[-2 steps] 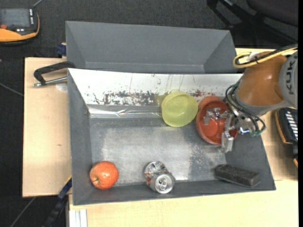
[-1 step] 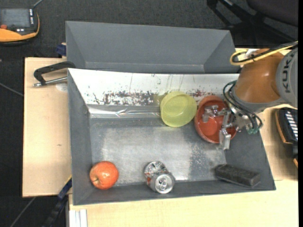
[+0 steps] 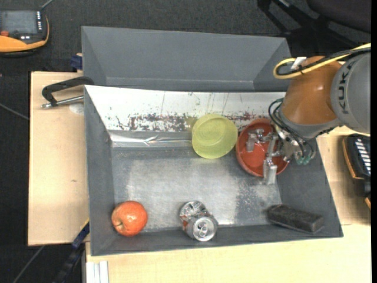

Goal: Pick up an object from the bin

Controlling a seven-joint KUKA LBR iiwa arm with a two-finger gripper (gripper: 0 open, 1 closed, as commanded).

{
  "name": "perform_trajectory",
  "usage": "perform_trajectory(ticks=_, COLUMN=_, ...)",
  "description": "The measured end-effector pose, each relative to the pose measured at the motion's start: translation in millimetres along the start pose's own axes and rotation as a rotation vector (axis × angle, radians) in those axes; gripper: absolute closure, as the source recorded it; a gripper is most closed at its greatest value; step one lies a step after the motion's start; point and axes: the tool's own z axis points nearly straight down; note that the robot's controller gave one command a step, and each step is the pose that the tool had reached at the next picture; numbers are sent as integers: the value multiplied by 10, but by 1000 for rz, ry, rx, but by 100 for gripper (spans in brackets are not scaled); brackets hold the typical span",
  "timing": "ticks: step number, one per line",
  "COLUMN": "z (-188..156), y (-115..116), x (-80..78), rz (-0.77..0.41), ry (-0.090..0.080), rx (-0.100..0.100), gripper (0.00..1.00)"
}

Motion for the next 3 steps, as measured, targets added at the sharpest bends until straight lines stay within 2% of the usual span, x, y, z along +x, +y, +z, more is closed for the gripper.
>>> perform_trajectory(ticks=1, z=-10, y=133, x=-23, rz=10, ry=4, rx=-1, gripper=0)
perform_trajectory(ticks=2, z=-26, y=612, x=-11, rz=-347, ry=-1, rx=-2, gripper=0)
perform_trajectory(ticks=3, z=-26, y=600, x=-9, rz=-345, ry=-1, rx=-1, gripper=100)
